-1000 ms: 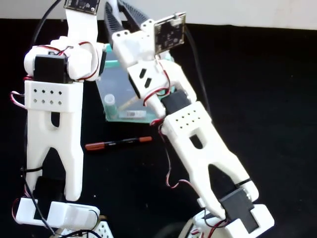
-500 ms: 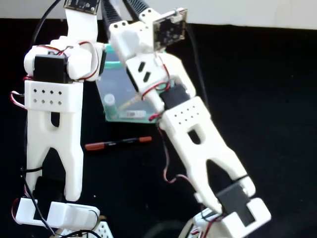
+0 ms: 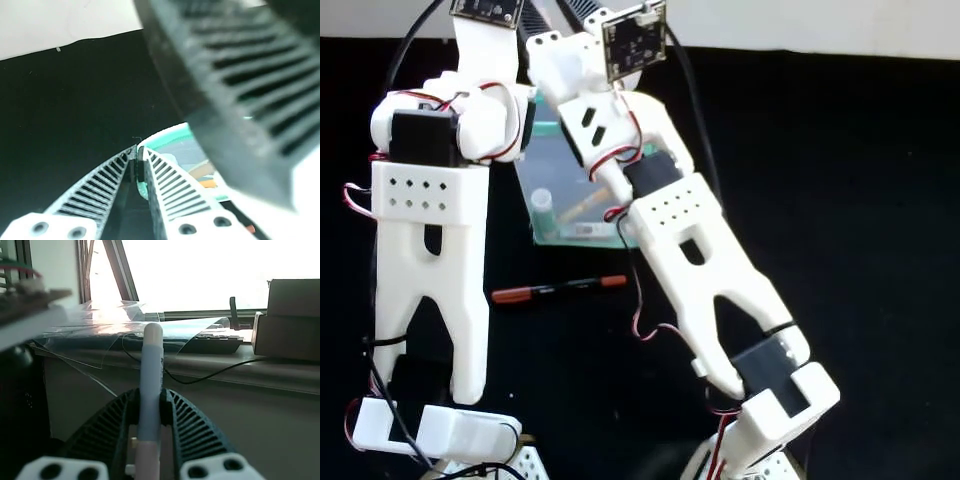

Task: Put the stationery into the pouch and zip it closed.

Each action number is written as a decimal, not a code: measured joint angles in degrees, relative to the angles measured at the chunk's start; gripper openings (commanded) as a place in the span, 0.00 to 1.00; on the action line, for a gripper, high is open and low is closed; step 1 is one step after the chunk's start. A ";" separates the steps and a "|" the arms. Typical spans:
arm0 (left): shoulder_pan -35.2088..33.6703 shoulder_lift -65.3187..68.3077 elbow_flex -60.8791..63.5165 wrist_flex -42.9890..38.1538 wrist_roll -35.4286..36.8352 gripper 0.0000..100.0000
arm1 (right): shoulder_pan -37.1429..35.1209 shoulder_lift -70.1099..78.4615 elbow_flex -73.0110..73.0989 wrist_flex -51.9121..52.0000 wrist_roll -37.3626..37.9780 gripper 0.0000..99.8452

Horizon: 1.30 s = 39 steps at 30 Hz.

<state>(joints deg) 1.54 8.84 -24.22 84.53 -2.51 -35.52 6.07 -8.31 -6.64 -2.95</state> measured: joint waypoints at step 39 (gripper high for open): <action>-2.73 0.62 0.00 0.00 0.00 0.01 | -4.57 -35.60 43.34 5.19 0.09 0.07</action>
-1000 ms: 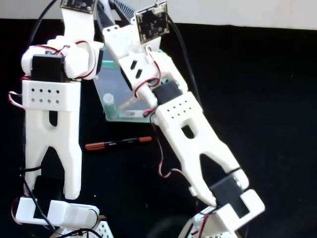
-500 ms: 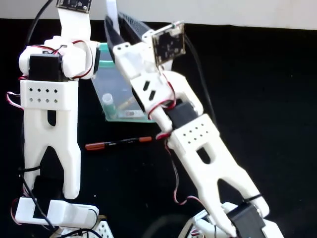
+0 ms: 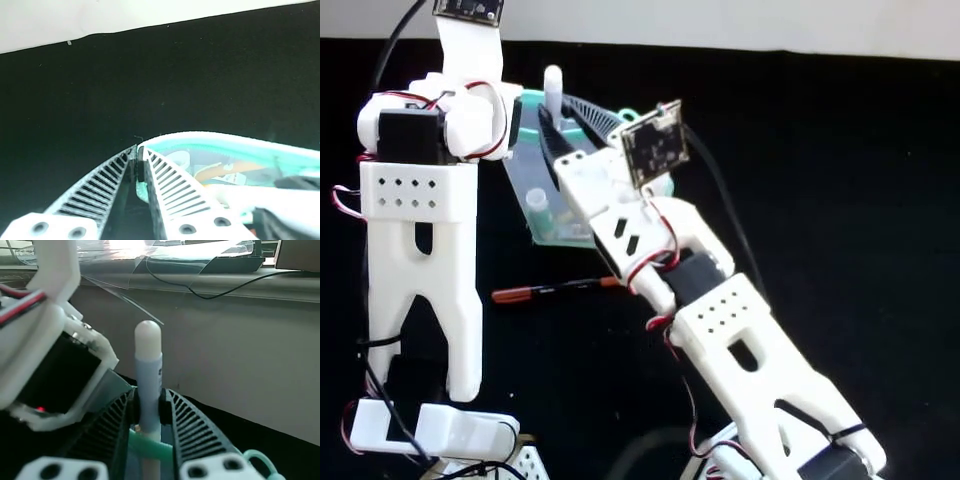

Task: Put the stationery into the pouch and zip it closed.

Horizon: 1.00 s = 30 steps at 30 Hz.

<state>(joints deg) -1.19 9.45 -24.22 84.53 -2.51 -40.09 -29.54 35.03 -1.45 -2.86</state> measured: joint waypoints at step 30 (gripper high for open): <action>-0.18 0.00 0.00 0.00 0.00 0.01 | 16.44 -0.79 -2.11 0.18 6.68 0.13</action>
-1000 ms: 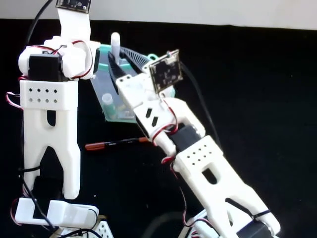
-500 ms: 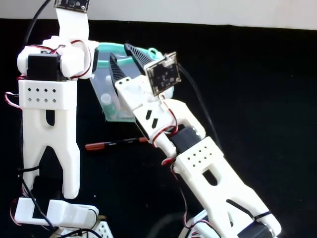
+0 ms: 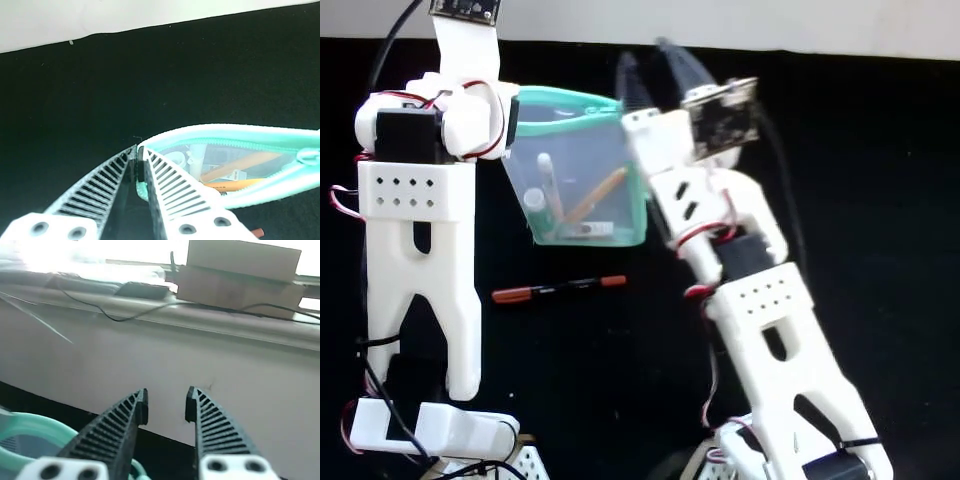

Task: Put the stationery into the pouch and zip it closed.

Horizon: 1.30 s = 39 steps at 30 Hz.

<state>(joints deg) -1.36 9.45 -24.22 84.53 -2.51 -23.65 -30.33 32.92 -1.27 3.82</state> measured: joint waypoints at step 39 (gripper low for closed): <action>-4.84 0.35 0.00 0.00 0.00 0.01 | -1.41 -0.88 42.46 17.14 18.37 0.14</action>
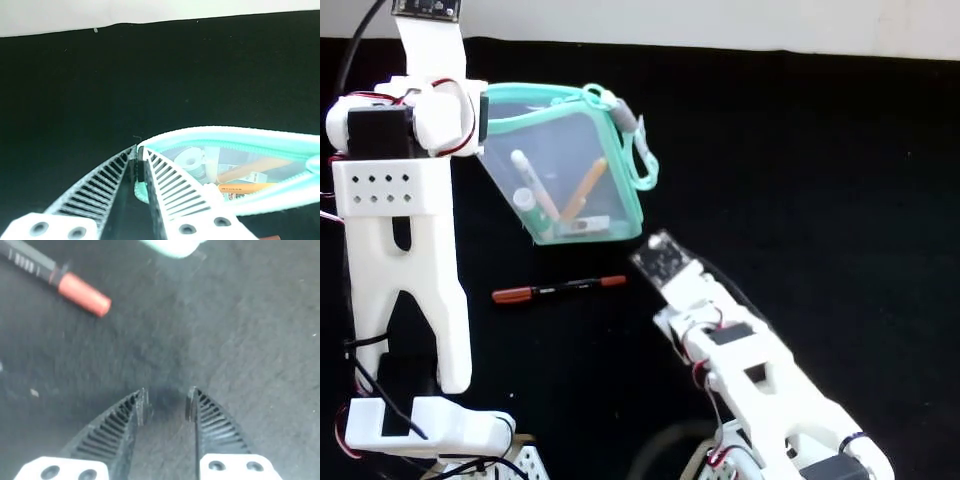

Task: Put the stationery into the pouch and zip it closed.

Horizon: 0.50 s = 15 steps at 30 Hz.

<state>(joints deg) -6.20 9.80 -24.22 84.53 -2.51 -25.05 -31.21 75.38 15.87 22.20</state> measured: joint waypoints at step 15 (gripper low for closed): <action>-0.26 0.00 0.00 0.00 0.00 0.01 | -15.56 0.09 -7.82 4.66 11.78 0.15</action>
<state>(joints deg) -6.46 9.80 -24.22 84.53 -2.51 -40.62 -31.12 67.56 20.53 33.98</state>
